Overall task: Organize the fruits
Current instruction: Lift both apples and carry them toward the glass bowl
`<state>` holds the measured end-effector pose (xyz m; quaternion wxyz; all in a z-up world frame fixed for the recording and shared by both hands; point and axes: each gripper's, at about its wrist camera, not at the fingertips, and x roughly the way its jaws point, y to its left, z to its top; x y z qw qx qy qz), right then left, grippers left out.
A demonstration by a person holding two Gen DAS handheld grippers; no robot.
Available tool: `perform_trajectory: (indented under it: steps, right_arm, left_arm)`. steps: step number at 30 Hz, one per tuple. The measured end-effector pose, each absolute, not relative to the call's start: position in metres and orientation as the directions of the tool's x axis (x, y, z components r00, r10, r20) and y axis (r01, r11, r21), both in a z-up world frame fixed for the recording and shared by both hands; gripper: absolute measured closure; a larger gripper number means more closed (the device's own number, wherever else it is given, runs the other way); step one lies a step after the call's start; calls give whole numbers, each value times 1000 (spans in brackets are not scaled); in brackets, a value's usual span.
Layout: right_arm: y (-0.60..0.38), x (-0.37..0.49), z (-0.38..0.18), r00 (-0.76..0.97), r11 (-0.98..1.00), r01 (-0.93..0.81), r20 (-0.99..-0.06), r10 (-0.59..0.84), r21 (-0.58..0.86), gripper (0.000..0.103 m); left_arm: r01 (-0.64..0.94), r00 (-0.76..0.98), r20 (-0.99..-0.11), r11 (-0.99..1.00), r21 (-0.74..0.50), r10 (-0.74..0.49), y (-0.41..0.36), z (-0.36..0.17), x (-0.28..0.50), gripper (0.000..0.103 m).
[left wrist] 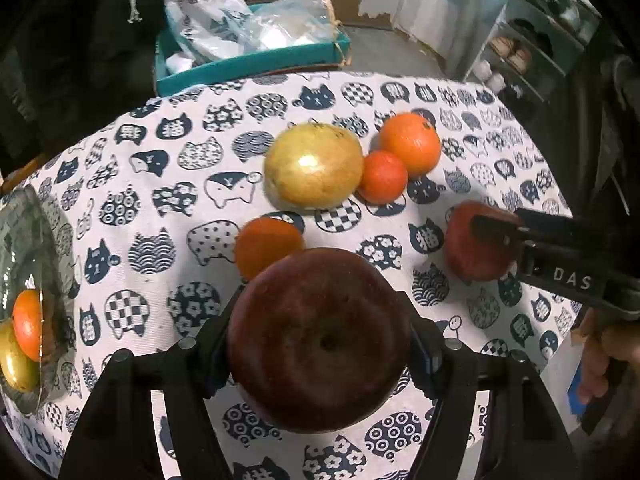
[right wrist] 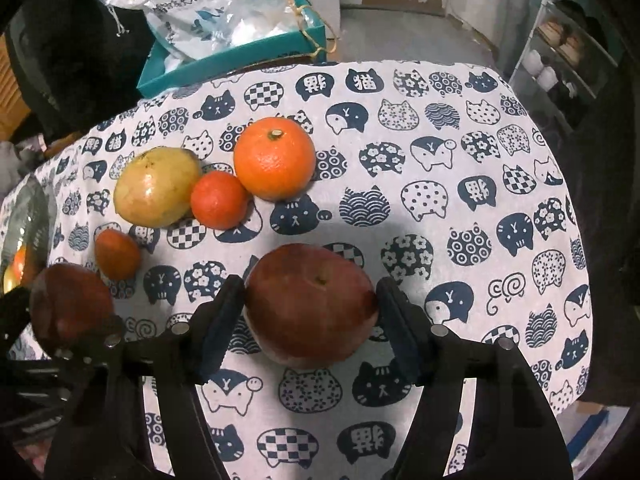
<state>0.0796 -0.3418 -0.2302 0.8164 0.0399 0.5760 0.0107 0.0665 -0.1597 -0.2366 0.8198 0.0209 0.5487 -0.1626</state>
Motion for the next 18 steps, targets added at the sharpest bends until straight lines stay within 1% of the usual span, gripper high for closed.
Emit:
perform_trajectory:
  steps: [3,8,13,18]
  right_arm:
    - [-341,82,-231,318,996,30,-945,72,85,32]
    - [-338,82,-243,258,996,29,-963,72,83,25]
    - [-336,81,-260,206,997,36,-977,62,71,25]
    - [-345,79,-272,185,989,77,-976,113,129,25]
  left_arm:
    - [276,349,-907,951,-141,-236,-151,-236,66,31]
    - [245,337,-915,959,-143,-223,-138,-243,65,31]
    - [226,335,-916,963,-149,-221,-127,-243,65,31]
    - [189,340,-912,967,-173,-230,-116,-239,69,31]
